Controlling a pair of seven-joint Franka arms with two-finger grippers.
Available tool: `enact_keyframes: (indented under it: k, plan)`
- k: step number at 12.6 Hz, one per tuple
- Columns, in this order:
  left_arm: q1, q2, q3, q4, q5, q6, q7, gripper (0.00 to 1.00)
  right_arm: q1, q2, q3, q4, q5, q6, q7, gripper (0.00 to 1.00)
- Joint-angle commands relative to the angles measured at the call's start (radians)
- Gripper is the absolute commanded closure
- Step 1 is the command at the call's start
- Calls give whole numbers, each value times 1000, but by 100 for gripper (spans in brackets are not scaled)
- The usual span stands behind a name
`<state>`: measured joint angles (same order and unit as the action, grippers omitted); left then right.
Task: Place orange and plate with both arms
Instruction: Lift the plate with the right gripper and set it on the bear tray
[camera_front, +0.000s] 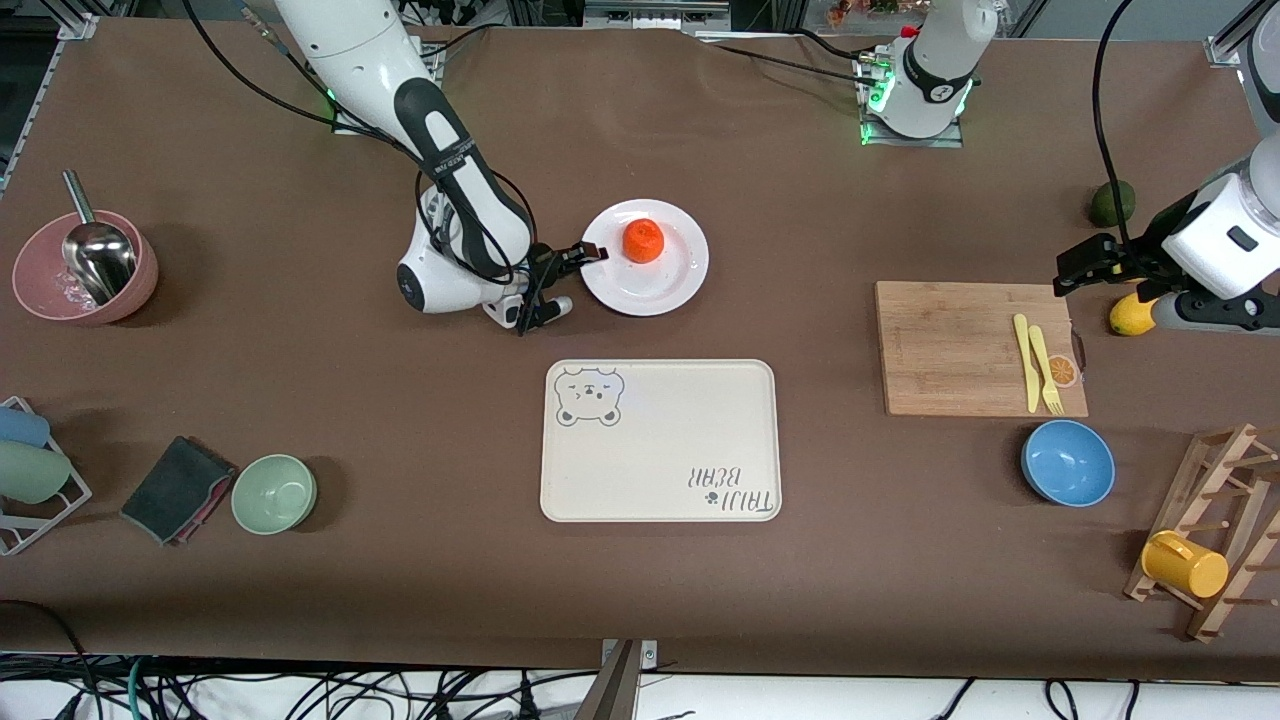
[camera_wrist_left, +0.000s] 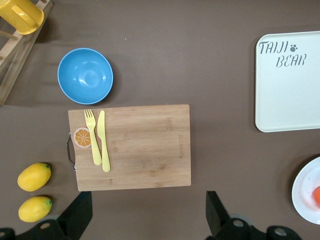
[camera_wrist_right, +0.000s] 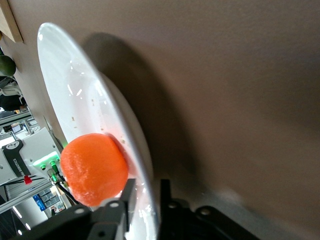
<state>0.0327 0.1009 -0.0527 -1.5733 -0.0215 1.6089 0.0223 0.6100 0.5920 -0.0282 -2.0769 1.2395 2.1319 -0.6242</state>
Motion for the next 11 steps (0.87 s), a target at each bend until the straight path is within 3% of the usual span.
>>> enact_keyframes:
  k: [1,5,11]
  plan:
    - [0,-10,5,-13,-17,9,18,0,-6,3,-9,20,11,-4,-20,100]
    - [0,-10,5,-13,-17,9,18,0,-9,-37,-36,53,11,-10,7,100]
    - [0,-10,5,-13,-17,9,16,0,-121,9,-59,292,21,-10,230,100]
